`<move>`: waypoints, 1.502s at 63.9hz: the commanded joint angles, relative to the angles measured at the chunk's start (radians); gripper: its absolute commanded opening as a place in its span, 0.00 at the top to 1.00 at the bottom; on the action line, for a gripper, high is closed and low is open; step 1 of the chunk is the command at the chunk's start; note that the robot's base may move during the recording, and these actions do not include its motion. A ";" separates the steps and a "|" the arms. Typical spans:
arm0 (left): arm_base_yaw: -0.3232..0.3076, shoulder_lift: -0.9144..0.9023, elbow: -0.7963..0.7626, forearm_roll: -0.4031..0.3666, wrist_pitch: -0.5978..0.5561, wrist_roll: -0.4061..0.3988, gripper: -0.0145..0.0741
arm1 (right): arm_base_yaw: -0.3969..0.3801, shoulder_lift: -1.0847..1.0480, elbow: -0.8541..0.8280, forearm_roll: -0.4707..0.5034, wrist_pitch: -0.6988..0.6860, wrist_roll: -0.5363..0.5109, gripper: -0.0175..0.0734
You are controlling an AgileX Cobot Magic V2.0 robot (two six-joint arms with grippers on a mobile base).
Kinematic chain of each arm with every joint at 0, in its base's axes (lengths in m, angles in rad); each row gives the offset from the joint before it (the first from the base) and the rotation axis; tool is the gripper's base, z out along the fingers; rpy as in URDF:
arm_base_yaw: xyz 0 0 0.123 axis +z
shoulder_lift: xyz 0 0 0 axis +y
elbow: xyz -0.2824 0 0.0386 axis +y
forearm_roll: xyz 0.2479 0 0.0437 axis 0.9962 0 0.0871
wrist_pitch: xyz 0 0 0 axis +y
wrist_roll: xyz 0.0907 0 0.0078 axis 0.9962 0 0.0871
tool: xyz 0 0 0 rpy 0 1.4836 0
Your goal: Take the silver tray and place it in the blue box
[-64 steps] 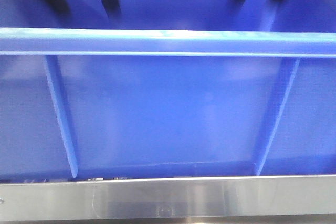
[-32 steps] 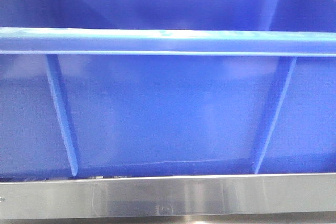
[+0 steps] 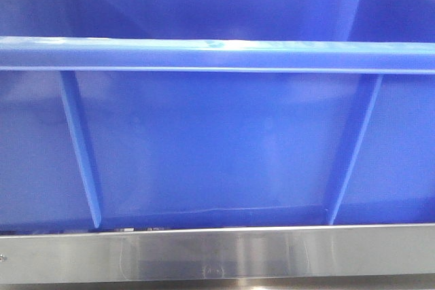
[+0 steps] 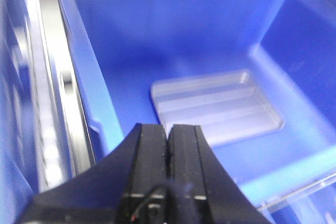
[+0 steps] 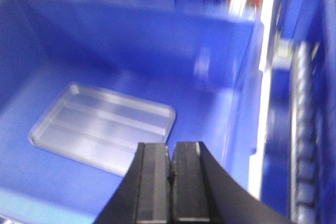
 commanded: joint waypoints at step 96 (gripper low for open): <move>0.514 -0.424 0.631 -0.154 -0.661 0.092 0.95 | 0.001 -0.296 0.161 -0.022 -0.123 -0.038 0.75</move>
